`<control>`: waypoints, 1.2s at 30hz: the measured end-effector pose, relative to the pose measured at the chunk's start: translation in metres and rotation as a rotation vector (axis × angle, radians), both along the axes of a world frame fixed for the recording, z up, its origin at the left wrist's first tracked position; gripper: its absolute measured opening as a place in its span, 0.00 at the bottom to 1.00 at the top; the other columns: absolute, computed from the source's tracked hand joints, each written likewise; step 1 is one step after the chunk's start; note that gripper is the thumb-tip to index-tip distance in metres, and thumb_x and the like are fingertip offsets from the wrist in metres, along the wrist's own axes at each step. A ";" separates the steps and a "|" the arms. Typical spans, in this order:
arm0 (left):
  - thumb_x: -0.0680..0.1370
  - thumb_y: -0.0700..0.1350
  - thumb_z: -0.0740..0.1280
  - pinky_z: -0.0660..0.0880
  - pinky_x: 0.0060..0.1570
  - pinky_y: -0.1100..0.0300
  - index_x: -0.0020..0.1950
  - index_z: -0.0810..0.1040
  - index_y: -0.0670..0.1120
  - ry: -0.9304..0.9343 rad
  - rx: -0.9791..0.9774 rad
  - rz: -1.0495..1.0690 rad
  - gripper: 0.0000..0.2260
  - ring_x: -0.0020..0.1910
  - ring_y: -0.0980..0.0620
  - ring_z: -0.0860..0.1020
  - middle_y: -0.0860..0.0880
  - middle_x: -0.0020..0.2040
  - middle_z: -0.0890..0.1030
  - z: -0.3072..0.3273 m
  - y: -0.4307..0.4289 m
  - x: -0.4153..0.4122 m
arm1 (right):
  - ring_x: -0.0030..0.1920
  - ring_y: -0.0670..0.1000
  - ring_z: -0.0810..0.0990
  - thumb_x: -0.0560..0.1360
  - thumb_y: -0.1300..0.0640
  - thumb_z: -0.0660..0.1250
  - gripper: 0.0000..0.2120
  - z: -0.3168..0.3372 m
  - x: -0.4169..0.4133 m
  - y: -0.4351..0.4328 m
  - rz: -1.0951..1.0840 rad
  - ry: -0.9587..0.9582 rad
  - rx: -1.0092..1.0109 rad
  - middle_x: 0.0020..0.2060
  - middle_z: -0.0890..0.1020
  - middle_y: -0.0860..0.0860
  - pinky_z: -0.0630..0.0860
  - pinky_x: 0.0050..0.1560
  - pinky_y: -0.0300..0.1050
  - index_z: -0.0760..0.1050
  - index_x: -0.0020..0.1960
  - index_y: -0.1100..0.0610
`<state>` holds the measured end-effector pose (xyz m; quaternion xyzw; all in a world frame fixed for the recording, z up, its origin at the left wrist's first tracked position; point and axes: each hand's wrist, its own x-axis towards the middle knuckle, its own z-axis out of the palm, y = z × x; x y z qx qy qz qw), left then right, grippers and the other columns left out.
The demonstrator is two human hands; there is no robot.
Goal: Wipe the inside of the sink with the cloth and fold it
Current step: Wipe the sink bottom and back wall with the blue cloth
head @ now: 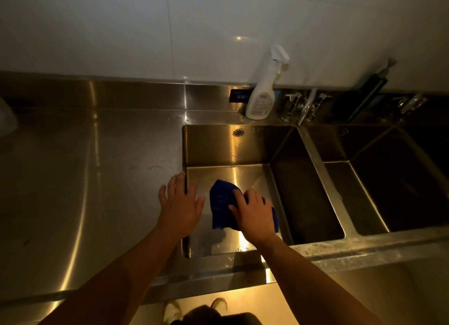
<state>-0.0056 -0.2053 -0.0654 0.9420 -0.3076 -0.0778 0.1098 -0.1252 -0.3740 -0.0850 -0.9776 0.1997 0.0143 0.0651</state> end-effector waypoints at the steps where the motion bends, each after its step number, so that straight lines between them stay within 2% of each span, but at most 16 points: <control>1: 0.81 0.57 0.52 0.47 0.73 0.44 0.75 0.59 0.51 0.006 -0.010 -0.010 0.23 0.77 0.45 0.50 0.44 0.78 0.53 -0.001 -0.005 -0.004 | 0.58 0.54 0.73 0.82 0.44 0.51 0.19 -0.001 -0.003 -0.006 -0.009 0.000 0.000 0.58 0.73 0.53 0.69 0.61 0.53 0.63 0.69 0.51; 10: 0.80 0.56 0.53 0.54 0.71 0.43 0.76 0.57 0.52 -0.019 0.036 0.122 0.25 0.75 0.43 0.54 0.43 0.77 0.56 -0.005 -0.065 -0.032 | 0.57 0.56 0.72 0.82 0.43 0.50 0.20 -0.018 -0.015 -0.085 0.104 0.072 0.009 0.57 0.73 0.54 0.67 0.59 0.54 0.62 0.70 0.50; 15: 0.81 0.56 0.53 0.51 0.72 0.42 0.77 0.55 0.51 0.042 0.040 0.213 0.25 0.76 0.42 0.52 0.42 0.78 0.54 -0.016 -0.106 -0.053 | 0.56 0.56 0.71 0.81 0.42 0.49 0.21 -0.028 -0.028 -0.141 0.150 0.107 0.001 0.56 0.72 0.54 0.66 0.57 0.54 0.61 0.70 0.50; 19: 0.80 0.57 0.55 0.55 0.70 0.42 0.77 0.57 0.52 0.044 0.089 0.236 0.26 0.76 0.42 0.55 0.43 0.78 0.56 -0.022 -0.123 -0.062 | 0.57 0.56 0.71 0.81 0.42 0.49 0.20 -0.041 -0.030 -0.168 0.157 0.147 0.012 0.57 0.73 0.55 0.67 0.57 0.55 0.60 0.70 0.49; 23: 0.78 0.55 0.62 0.63 0.66 0.40 0.73 0.66 0.48 0.016 0.069 0.221 0.25 0.72 0.40 0.63 0.40 0.74 0.64 -0.033 -0.127 -0.057 | 0.56 0.56 0.71 0.81 0.42 0.49 0.19 -0.055 -0.024 -0.175 0.137 0.191 0.044 0.57 0.72 0.55 0.68 0.58 0.57 0.57 0.68 0.47; 29: 0.80 0.58 0.52 0.48 0.73 0.44 0.77 0.53 0.54 0.097 0.083 0.189 0.26 0.77 0.44 0.49 0.45 0.79 0.51 -0.082 -0.133 -0.034 | 0.59 0.56 0.69 0.81 0.43 0.49 0.18 -0.097 -0.014 -0.173 0.132 0.343 0.025 0.60 0.69 0.55 0.67 0.58 0.56 0.58 0.68 0.49; 36: 0.80 0.57 0.53 0.48 0.73 0.43 0.77 0.54 0.53 0.122 0.081 0.218 0.26 0.77 0.43 0.49 0.45 0.79 0.50 -0.139 -0.136 -0.015 | 0.64 0.58 0.67 0.81 0.43 0.51 0.23 -0.157 0.008 -0.182 0.207 0.532 0.030 0.65 0.67 0.57 0.66 0.61 0.58 0.56 0.72 0.54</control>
